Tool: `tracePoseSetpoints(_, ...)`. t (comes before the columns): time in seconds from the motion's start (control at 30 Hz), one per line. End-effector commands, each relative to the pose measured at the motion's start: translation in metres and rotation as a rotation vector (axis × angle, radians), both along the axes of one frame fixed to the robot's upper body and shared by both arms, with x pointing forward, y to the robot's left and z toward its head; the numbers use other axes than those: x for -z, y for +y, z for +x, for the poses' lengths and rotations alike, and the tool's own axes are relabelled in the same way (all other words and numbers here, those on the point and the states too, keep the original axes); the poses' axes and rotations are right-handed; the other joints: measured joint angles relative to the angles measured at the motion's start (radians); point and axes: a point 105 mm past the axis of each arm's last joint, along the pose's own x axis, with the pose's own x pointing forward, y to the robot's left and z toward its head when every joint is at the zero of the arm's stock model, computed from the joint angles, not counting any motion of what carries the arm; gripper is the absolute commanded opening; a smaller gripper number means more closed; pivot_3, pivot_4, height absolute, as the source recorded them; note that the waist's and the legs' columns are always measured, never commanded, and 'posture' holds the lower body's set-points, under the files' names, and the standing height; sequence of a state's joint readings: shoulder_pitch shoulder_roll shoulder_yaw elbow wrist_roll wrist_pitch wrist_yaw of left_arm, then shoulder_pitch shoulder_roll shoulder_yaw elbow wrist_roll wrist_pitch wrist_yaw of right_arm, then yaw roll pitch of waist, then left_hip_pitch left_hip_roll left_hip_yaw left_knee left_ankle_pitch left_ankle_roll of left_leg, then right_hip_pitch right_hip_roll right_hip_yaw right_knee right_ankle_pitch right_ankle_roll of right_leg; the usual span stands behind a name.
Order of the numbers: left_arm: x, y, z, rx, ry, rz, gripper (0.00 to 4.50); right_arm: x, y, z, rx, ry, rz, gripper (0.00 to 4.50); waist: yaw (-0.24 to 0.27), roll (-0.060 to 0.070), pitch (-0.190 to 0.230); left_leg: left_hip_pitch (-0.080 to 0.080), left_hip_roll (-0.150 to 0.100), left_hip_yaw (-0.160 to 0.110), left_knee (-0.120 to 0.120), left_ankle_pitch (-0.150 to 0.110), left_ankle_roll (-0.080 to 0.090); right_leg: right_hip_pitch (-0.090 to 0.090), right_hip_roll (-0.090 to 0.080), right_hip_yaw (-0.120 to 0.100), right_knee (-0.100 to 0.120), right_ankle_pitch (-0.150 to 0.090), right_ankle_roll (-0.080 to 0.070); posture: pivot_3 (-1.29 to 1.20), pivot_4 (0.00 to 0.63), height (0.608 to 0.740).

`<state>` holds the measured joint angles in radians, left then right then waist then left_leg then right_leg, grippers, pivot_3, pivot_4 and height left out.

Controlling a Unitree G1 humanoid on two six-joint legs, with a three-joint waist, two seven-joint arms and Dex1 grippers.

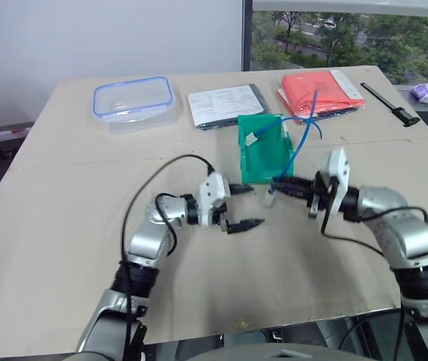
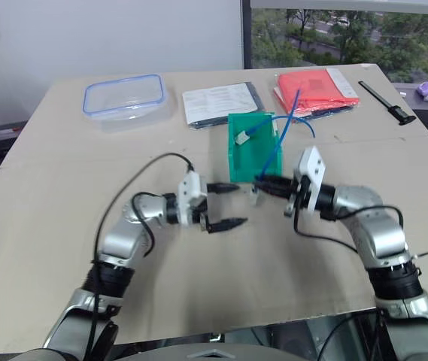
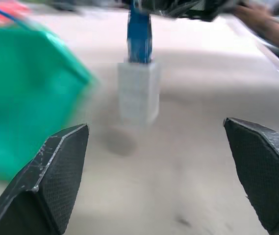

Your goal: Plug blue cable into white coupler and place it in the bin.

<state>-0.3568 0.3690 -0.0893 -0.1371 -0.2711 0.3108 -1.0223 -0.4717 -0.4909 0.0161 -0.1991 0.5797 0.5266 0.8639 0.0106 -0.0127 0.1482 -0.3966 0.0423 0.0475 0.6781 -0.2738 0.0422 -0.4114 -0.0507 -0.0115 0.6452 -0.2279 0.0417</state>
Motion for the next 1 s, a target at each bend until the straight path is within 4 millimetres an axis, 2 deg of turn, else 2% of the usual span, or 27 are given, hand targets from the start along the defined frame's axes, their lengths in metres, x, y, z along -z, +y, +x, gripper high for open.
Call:
tracePoseSetpoints(0.03, -0.032, 0.012, 0.003, -0.158, -0.021, -0.043, 4.49, -0.027, -0.007, 0.023, 0.085, 0.049, 0.082, 0.0, 0.004, 0.0, 0.0, 0.0, -0.001, 0.0, 0.0, 0.0, 0.0, 0.0, 0.0, 0.0, 0.0, 0.0, 0.0, 0.0, 0.15, 0.74)
tracePoseSetpoints(0.13, -0.049, 0.016, 0.009, -0.266, -0.023, -0.038, 4.49, -0.023, -0.014, 0.064, 0.205, 0.137, 0.032, 0.0, 0.0, -0.001, 0.002, -0.001, -0.004, 0.002, 0.0, 0.0, 0.0, -0.001, 0.0, 0.001, -0.001, 0.0, 0.0, 0.0, 0.15, 0.74)
tracePoseSetpoints(0.23, -0.056, 0.014, 0.009, -0.282, -0.012, -0.024, 4.49, -0.021, -0.017, 0.093, 0.298, 0.189, 0.02, 0.0, -0.004, -0.001, 0.002, -0.001, -0.004, 0.002, 0.0, 0.0, 0.0, -0.001, 0.0, 0.002, -0.001, 0.0, 0.0, 0.0, 0.15, 0.74)
tracePoseSetpoints(0.4, -0.058, 0.019, 0.012, -0.33, 0.009, 0.023, 4.49, -0.031, -0.009, 0.12, 0.346, 0.182, 0.041, 0.0, -0.014, -0.001, 0.002, -0.001, -0.004, 0.002, -0.004, 0.0, -0.001, -0.002, 0.001, 0.002, -0.001, 0.0, 0.0, 0.0, 0.15, 0.74)
tracePoseSetpoints(0.47, -0.059, 0.022, 0.014, -0.359, 0.011, 0.022, 4.5, -0.035, -0.009, 0.127, 0.365, 0.164, 0.049, 0.66, -0.015, -0.001, 0.002, -0.002, -0.003, 0.002, -0.007, 0.003, -0.005, -0.004, 0.001, 0.001, -0.002, 0.0, 0.0, 0.0, 0.15, 0.74)
tracePoseSetpoints(0.5, -0.06, 0.024, 0.016, -0.381, 0.013, 0.016, 4.5, -0.037, -0.01, 0.129, 0.374, 0.154, 0.056, 0.81, -0.015, -0.001, 0.002, -0.003, -0.003, 0.002, -0.008, 0.003, -0.005, -0.006, 0.001, 0.002, -0.002, 0.0, 0.0, 0.0, 0.15, 0.74)
tracePoseSetpoints(0.6, -0.061, 0.028, 0.02, -0.416, 0.004, 0.021, 4.5, -0.042, -0.015, 0.133, 0.408, 0.126, 0.078, 2.31, -0.017, -0.001, 0.002, -0.004, -0.003, 0.002, -0.009, 0.003, -0.006, -0.006, 0.0, 0.002, -0.003, 0.0, 0.001, 0.0, 0.15, 0.74)
tracePoseSetpoints(0.63, -0.061, 0.029, 0.021, -0.428, 0.001, 0.023, 4.5, -0.043, -0.018, 0.133, 0.417, 0.119, 0.085, 2.61, -0.018, -0.001, 0.002, -0.004, -0.003, 0.002, -0.009, 0.003, -0.006, -0.006, 0.0, 0.002, -0.003, 0.0, 0.001, 0.0, 0.15, 0.74)
tracePoseSetpoints(0.67, -0.061, 0.029, 0.022, -0.433, 0.001, 0.022, 4.5, -0.044, -0.022, 0.133, 0.431, 0.112, 0.093, 3.29, -0.019, -0.001, 0.002, -0.004, -0.003, 0.002, -0.009, 0.003, -0.006, -0.006, 0.0, 0.002, -0.003, 0.0, 0.001, 0.0, 0.15, 0.74)
tracePoseSetpoints(0.77, -0.055, 0.03, 0.021, -0.446, 0.006, 0.041, 4.5, -0.041, -0.036, 0.122, 0.442, 0.097, 0.094, 4.49, -0.019, -0.001, 0.002, -0.004, -0.003, 0.002, -0.009, 0.004, -0.006, -0.006, -0.001, 0.002, -0.003, 0.0, 0.001, 0.0, 0.15, 0.74)
tracePoseSetpoints(0.9, -0.044, 0.033, 0.011, -0.45, 0.001, 0.039, 4.5, -0.021, -0.057, 0.081, 0.386, 0.097, 0.07, 4.49, -0.014, -0.001, 0.002, -0.004, -0.003, 0.001, -0.009, 0.003, -0.006, -0.006, -0.002, 0.002, -0.003, 0.0, 0.001, 0.0, 0.15, 0.74)
tracePoseSetpoints(1.0, -0.012, 0.041, -0.004, -0.488, 0.031, 0.062, 4.5, 0.002, -0.076, 0.035, 0.325, 0.032, 0.069, 4.49, -0.015, -0.001, 0.002, -0.005, -0.003, 0.001, -0.01, 0.003, -0.006, -0.006, -0.003, 0.002, -0.004, -0.001, 0.003, 0.0, 0.15, 0.74)
